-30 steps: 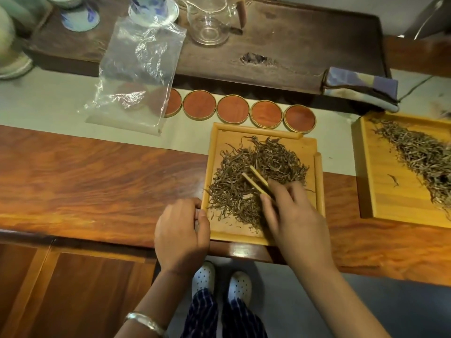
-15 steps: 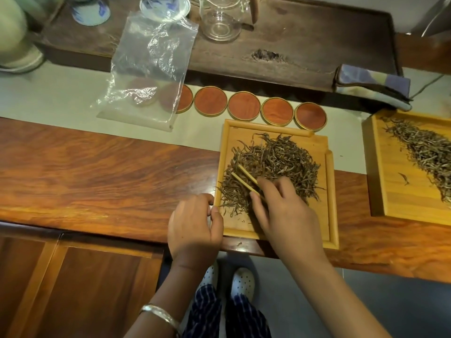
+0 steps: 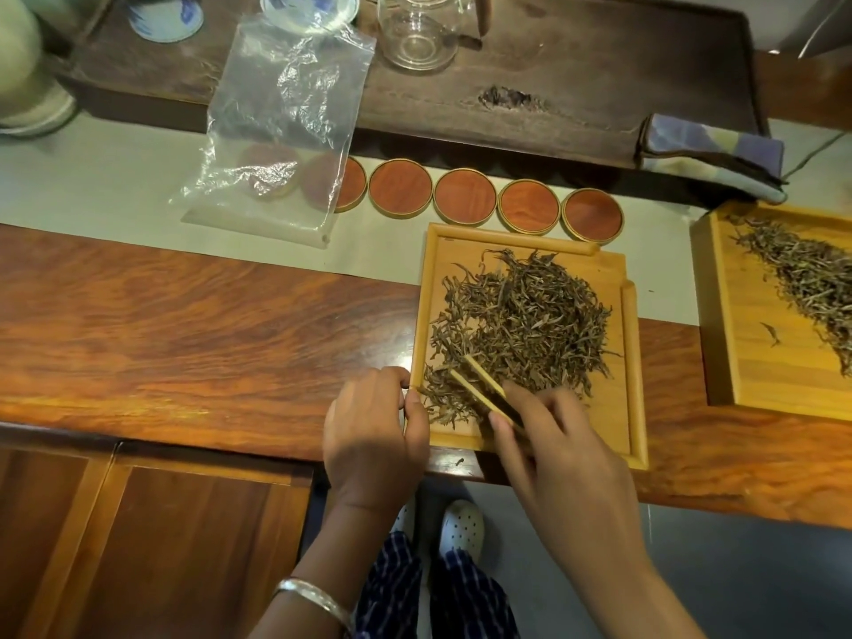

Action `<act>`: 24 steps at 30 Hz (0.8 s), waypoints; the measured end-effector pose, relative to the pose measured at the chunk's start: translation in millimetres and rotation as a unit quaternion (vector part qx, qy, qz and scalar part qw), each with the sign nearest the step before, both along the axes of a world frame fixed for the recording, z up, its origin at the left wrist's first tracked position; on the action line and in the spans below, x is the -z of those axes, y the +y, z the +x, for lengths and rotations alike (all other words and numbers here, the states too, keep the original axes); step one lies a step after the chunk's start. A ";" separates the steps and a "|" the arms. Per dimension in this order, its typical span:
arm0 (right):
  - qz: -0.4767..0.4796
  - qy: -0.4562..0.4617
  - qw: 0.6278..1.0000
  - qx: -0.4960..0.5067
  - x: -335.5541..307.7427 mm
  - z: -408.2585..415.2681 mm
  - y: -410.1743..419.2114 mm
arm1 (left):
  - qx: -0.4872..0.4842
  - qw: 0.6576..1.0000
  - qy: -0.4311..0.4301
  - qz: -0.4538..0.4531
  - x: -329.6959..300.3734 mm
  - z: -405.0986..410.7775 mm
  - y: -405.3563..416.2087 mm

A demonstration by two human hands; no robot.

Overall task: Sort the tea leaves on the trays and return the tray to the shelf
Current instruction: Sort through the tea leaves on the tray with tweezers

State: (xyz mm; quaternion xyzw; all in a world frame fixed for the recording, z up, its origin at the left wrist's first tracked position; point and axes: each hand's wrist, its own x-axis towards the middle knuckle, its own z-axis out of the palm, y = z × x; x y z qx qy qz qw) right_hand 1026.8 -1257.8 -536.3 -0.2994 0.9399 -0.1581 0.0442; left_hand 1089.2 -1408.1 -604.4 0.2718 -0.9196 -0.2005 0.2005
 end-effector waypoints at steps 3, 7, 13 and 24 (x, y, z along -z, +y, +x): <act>0.003 0.006 1.000 0.014 -1.2 2.9 9.7 | -0.001 1.000 0.007 -0.002 -0.7 -0.7 0.7; 0.030 0.001 1.000 -0.008 2.9 9.9 5.6 | 0.006 1.000 0.013 -0.010 -1.0 -1.2 0.4; 0.008 0.016 1.000 0.018 3.7 4.3 3.1 | 0.004 1.000 -0.013 0.028 -2.8 -1.2 -0.1; 0.019 -0.019 0.999 0.030 0.5 4.2 -1.7 | -0.002 0.998 -0.042 0.055 -6.0 -2.4 0.1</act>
